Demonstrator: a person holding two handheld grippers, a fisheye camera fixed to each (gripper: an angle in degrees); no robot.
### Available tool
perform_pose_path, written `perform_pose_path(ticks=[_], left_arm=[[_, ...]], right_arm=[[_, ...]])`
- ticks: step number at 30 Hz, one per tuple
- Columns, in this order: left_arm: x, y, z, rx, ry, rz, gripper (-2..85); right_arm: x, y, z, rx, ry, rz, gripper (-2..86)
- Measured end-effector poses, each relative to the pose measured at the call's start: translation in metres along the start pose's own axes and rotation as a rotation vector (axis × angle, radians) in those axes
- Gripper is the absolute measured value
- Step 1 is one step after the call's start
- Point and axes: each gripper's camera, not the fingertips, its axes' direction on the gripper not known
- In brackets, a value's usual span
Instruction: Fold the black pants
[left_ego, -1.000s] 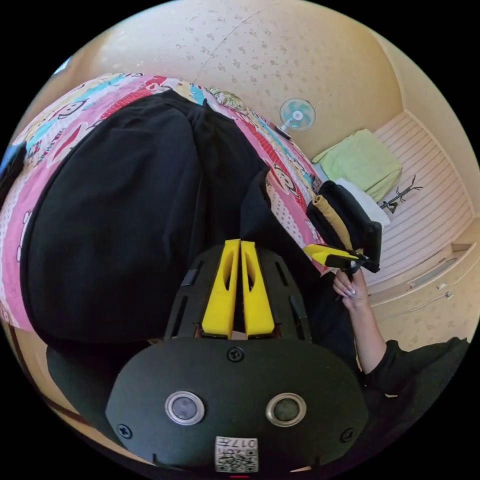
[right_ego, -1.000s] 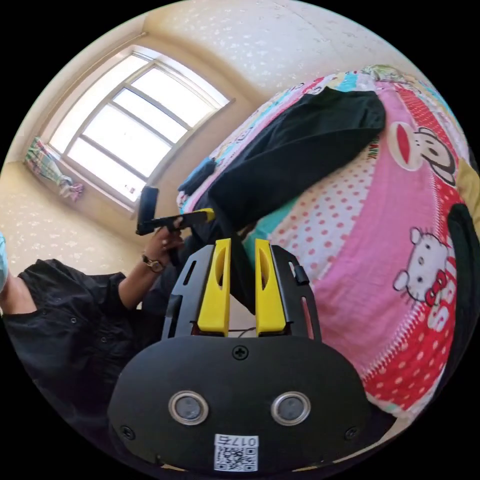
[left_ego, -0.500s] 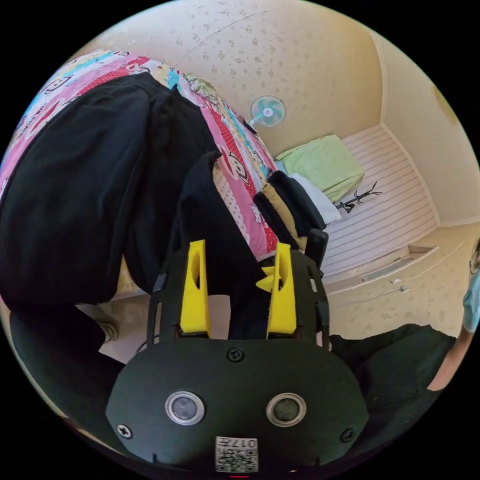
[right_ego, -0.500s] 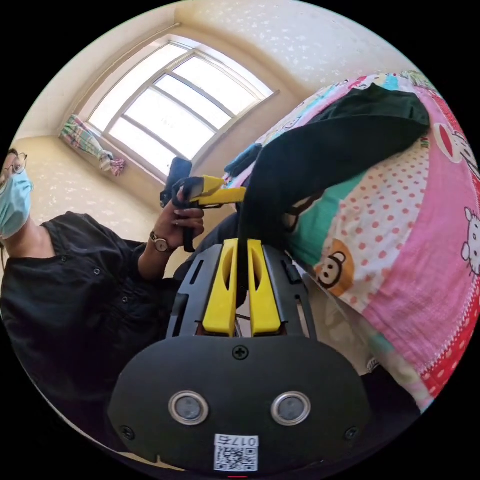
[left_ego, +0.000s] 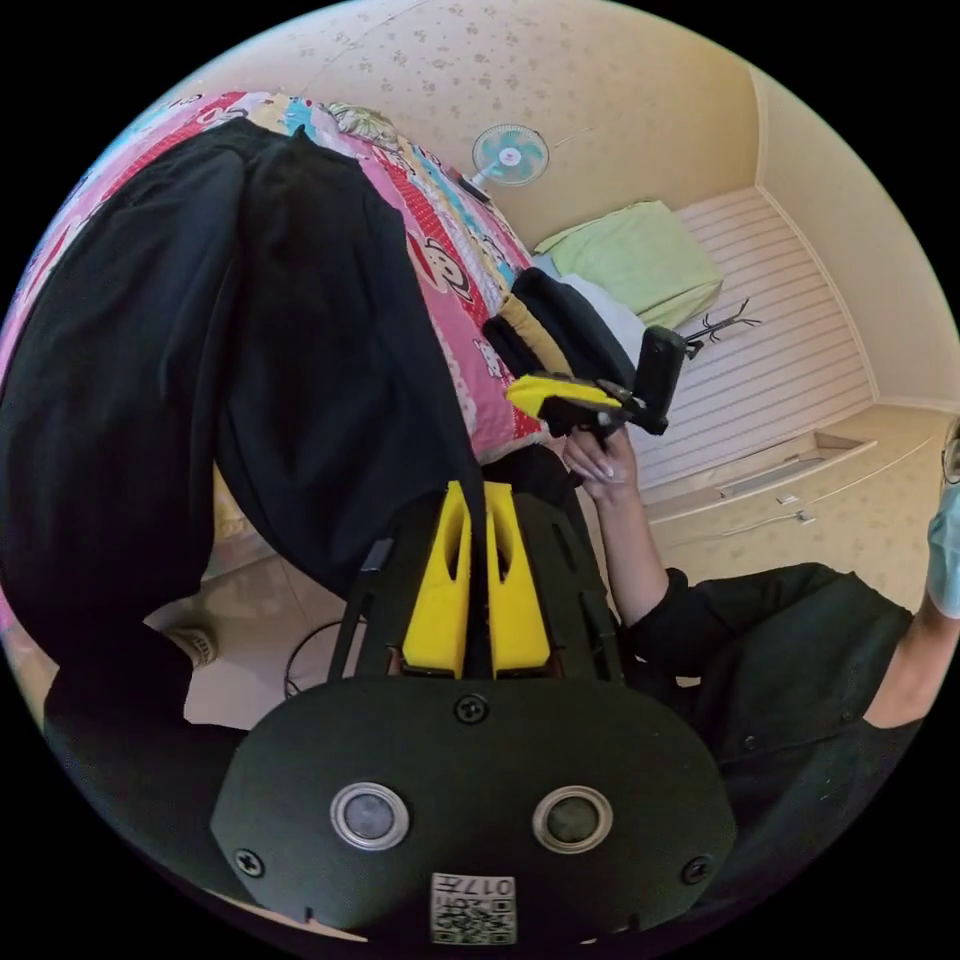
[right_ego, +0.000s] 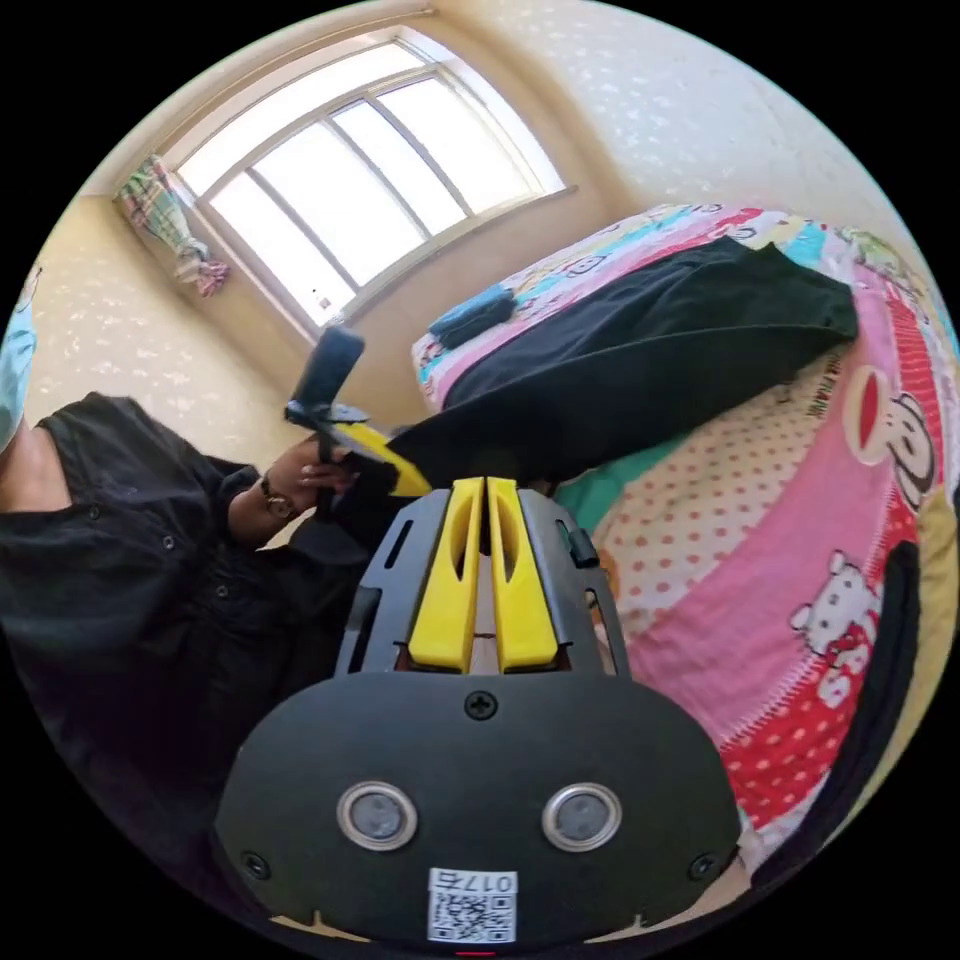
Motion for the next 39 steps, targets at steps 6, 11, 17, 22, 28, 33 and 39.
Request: perform_pose_path(ticks=[6, 11, 17, 22, 28, 33, 39], left_arm=[[0.001, -0.003, -0.029, 0.005, 0.056, 0.007, -0.7], [0.009, -0.005, -0.062, 0.010, 0.059, 0.024, -0.7], [-0.021, 0.000, -0.107, 0.088, 0.234, -0.060, -0.7], [-0.077, 0.026, -0.170, 0.251, 0.561, -0.167, -0.7], [-0.104, 0.076, -0.271, 0.441, 0.435, -0.256, -0.7], [-0.106, 0.112, -0.332, 0.536, 0.189, -0.333, -0.3], [-0.136, 0.125, -0.376, 0.466, -0.033, -0.444, 7.7]], right_arm=[[0.140, -0.137, 0.020, 0.035, 0.123, 0.420, 17.6], [0.225, -0.200, 0.071, 0.059, 0.178, 0.659, 14.4], [0.251, -0.229, 0.120, 0.042, 0.227, 0.712, 7.6], [0.179, -0.288, 0.128, 0.129, 0.317, 0.428, 2.8], [0.063, -0.404, 0.210, 0.070, 0.282, 0.162, 2.3], [0.003, -0.453, 0.318, 0.018, 0.182, 0.084, 2.9], [0.005, -0.421, 0.339, -0.045, 0.052, 0.061, 6.8]])
